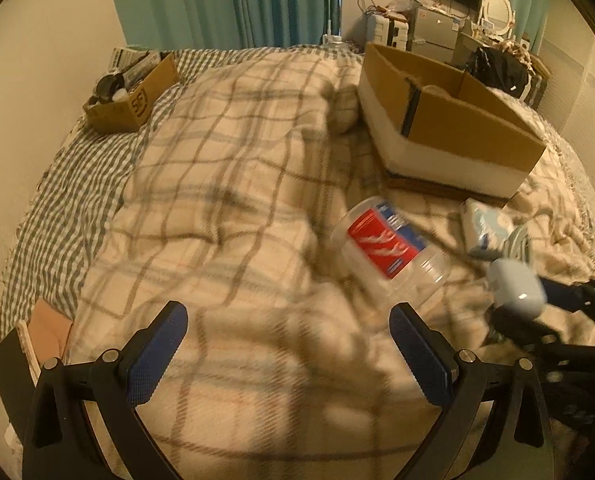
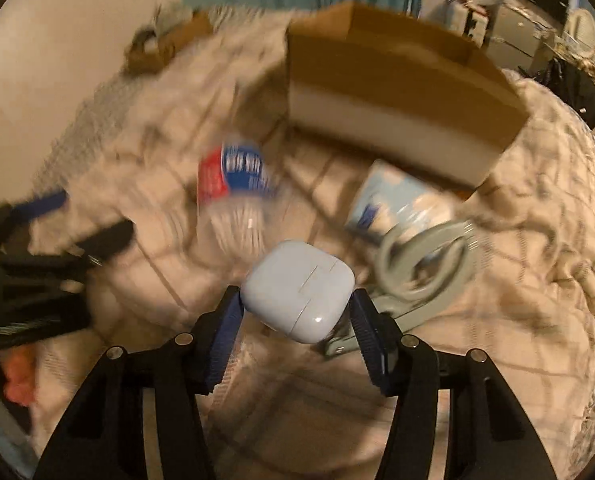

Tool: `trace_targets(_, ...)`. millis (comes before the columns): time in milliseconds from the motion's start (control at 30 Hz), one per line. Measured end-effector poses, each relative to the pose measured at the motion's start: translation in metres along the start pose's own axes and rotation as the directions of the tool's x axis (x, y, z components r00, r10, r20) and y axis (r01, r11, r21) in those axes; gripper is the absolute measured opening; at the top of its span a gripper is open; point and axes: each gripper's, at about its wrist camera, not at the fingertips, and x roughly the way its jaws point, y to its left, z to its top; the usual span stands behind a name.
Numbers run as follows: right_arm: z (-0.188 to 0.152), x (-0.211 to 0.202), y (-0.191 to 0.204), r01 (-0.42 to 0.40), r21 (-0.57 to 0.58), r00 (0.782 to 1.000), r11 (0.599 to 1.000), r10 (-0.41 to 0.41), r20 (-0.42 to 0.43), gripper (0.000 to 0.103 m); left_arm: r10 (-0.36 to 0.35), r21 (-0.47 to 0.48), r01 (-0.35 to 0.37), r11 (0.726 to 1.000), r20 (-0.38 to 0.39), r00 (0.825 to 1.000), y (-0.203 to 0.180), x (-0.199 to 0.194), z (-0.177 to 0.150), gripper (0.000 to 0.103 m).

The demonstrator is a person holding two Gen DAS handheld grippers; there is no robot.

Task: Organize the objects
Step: 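Grasp the light blue earbud case with the right tool, then grasp the cotton swab jar with the left tool while the right tool holds the earbud case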

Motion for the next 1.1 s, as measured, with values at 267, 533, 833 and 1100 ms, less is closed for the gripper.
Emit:
trace_targets(267, 0.021, -0.032, -0.051, 0.132, 0.070, 0.987, 0.989, -0.137, 0.083, 0.055, -0.045, 0.026, 0.046, 0.999, -0.040, 0.998, -0.052, 0.031, 0.034, 0.103)
trace_targets(533, 0.020, -0.007, -0.081, 0.109, 0.126, 0.992, 0.986, -0.116, 0.054, 0.055, -0.023, 0.020, 0.027, 0.999, -0.174, 0.985, -0.075, 0.093, 0.037, 0.084)
trace_targets(833, 0.015, -0.015, -0.080, 0.108, 0.138, 0.991, 0.985, -0.118, 0.066, 0.055, -0.074, 0.029, 0.079, 0.996, -0.147, 0.986, -0.069, 0.073, 0.028, 0.072)
trace_targets(1100, 0.014, -0.058, -0.060, 0.106, 0.124, 0.984, 0.987, -0.123, 0.133, 0.055, -0.142, -0.008, 0.142, 0.990, -0.041, 0.989, -0.055, 0.012, 0.030, 0.069)
